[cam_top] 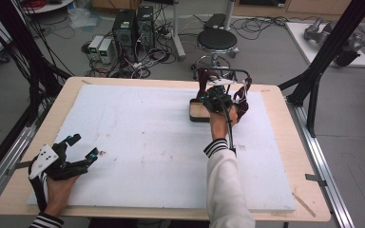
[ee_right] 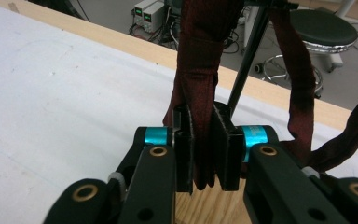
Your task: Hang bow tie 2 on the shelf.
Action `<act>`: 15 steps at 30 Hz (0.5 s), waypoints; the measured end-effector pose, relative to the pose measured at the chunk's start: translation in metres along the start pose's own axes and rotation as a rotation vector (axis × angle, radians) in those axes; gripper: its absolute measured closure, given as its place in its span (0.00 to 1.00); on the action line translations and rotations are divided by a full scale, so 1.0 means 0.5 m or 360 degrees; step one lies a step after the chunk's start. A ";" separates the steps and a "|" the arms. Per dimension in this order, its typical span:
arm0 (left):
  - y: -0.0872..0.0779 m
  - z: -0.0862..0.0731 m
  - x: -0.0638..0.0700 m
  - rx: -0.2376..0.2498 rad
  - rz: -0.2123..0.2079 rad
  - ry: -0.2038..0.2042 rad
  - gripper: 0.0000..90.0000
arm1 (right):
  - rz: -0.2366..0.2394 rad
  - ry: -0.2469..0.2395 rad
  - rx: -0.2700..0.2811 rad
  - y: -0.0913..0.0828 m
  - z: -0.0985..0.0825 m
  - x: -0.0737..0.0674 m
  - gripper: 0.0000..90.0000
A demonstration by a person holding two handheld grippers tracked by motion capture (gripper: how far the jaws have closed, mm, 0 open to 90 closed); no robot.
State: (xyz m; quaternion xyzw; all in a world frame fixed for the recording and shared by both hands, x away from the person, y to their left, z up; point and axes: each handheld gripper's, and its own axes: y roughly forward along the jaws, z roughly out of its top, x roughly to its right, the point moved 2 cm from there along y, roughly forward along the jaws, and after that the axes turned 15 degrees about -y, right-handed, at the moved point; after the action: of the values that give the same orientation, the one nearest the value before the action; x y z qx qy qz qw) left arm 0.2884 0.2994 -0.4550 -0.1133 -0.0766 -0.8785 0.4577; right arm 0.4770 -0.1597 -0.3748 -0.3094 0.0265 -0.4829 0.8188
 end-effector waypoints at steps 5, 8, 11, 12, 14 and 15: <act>0.000 0.000 0.000 0.0000 0.0002 -0.0001 0.15 | 0.0005 -0.0017 -0.0047 0.002 -0.005 -0.002 0.69; 0.000 0.000 0.000 -0.0001 0.0002 0.0000 0.15 | 0.0015 -0.0018 -0.0043 -0.002 -0.006 -0.003 0.53; 0.000 0.000 0.000 -0.0001 0.0002 0.0001 0.15 | 0.0051 -0.0025 -0.0005 -0.010 -0.008 -0.005 0.35; 0.000 0.000 0.000 -0.0002 0.0003 0.0001 0.15 | 0.0061 -0.0024 0.0011 -0.013 -0.009 -0.005 0.30; 0.000 0.000 0.001 -0.0001 0.0003 0.0001 0.15 | 0.0103 -0.0003 0.0064 -0.024 -0.014 -0.008 0.20; 0.000 0.000 0.001 -0.0002 0.0003 0.0002 0.15 | 0.0110 -0.0013 0.0080 -0.031 -0.018 -0.010 0.15</act>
State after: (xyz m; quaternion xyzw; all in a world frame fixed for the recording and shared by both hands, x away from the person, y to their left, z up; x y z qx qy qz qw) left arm 0.2884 0.2991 -0.4549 -0.1132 -0.0756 -0.8782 0.4584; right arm 0.4593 -0.1654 -0.3748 -0.2896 0.0218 -0.4535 0.8426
